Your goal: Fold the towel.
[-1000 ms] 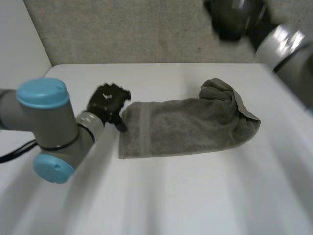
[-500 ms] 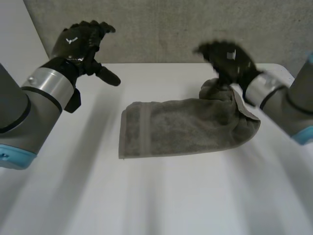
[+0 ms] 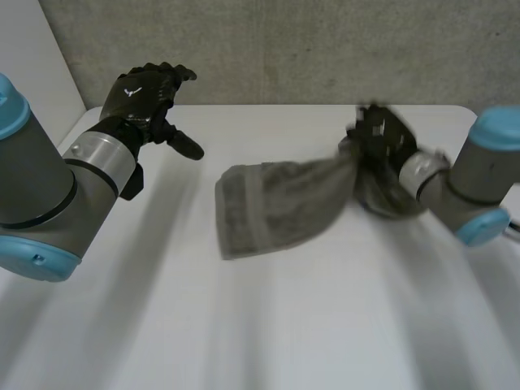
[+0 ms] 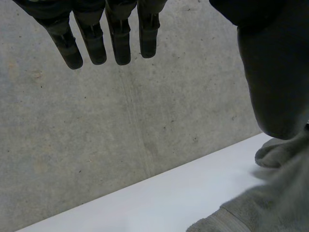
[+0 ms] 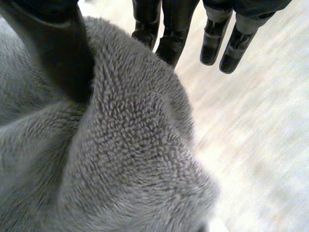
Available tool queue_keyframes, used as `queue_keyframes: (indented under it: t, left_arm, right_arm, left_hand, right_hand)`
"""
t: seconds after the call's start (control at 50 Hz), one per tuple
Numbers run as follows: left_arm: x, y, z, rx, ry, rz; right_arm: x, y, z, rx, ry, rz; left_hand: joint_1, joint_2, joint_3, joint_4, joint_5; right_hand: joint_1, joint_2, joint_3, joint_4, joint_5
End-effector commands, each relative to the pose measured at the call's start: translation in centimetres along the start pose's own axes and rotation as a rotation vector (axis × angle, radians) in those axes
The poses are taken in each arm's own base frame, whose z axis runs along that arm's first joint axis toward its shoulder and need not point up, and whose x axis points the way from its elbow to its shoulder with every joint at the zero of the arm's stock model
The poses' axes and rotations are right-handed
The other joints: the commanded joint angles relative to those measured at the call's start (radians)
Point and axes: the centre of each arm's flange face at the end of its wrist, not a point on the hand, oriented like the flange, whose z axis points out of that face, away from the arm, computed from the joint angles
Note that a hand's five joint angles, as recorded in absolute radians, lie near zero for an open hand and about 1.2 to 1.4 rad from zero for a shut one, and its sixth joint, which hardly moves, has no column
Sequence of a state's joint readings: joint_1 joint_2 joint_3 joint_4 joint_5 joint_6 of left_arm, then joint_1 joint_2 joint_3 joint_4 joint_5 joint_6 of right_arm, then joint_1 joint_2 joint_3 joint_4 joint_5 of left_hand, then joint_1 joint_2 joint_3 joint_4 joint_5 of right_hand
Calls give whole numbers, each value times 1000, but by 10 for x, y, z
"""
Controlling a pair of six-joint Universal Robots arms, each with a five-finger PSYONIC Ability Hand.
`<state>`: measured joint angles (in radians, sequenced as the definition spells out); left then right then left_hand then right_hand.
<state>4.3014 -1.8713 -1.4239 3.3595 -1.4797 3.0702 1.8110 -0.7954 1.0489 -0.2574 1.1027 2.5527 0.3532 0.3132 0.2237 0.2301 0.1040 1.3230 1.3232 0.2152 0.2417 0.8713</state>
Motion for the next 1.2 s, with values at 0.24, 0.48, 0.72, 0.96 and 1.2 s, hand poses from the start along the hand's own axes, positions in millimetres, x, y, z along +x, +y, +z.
queue_keyframes:
  t: [0.24,0.48,0.72,0.96,1.2]
  left_arm:
    - [0,-4,-1,12,-1,-1]
    - [0,-6,-2,19,-4,-1]
    - [-2,-4,-1,11,-7,-2]
    - [4,-12,-3,21,6,-2]
    - [3,-38,-21,-156,-22,-22]
  right_arm:
    - [64,-230,-49,709,72,255]
    - [-53,-85,-43,263,-107,354]
    - [-76,-84,-61,-29,-306,319]
    - [13,-137,-94,-89,116,465]
    - [50,-144,-106,-198,278,471]
  left_hand:
    - [-93,-53,-49,-56,-18]
    - [-93,-53,-49,-56,-18]
    - [-93,-53,-49,-56,-18]
    - [-31,9,-49,-56,44]
    - [-60,-20,-49,-56,14]
  right_hand:
    - [73,73,-41,-67,350]
    - [73,73,-41,-67,350]
    - [-1323,-1323,-41,-67,-871]
    - [-1323,-1323,-41,-67,-871]
    - [-1323,-1323,-41,-67,-871]
